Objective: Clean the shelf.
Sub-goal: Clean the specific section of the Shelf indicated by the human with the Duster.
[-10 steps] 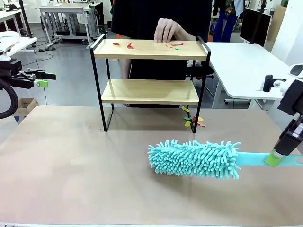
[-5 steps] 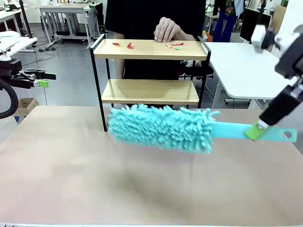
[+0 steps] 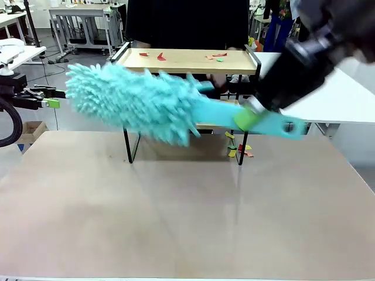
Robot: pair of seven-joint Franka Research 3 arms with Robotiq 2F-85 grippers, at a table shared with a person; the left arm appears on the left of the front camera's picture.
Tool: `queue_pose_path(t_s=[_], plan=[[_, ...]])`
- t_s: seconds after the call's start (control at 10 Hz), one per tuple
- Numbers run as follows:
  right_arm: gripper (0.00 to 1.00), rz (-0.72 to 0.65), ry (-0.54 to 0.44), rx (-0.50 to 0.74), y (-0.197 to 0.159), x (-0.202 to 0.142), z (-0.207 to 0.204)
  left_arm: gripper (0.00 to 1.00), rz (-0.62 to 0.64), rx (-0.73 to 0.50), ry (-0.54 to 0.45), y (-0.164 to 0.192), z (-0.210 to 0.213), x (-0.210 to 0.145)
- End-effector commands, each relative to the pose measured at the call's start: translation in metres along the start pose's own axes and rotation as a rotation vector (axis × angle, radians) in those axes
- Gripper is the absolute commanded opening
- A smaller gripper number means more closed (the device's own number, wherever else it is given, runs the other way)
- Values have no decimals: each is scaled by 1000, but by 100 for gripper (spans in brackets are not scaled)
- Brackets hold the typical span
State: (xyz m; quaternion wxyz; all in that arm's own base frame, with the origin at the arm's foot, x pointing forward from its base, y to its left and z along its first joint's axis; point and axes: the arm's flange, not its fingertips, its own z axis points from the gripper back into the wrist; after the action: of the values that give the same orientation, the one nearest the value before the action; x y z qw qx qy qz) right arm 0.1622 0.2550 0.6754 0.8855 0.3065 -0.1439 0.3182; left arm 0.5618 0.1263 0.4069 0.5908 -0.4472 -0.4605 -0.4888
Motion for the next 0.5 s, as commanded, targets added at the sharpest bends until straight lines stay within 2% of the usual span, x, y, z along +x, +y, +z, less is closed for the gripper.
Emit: queue_pose_path(t_s=[0.0, 0.1, 0.2, 0.4], plan=[[13, -157, -194, -75, 27, 36, -6, 100, -8, 2, -1, -1, 0, 2], [13, -233, -252, -104, 40, 61, -12, 100, -8, 2, -1, -1, 0, 2], [13, -299, -270, -124, 45, 80, -16, 100, -8, 2, -1, -1, 0, 2], [13, -371, -234, -163, 43, 110, -19, 100, -8, 2, -1, -1, 0, 2]])
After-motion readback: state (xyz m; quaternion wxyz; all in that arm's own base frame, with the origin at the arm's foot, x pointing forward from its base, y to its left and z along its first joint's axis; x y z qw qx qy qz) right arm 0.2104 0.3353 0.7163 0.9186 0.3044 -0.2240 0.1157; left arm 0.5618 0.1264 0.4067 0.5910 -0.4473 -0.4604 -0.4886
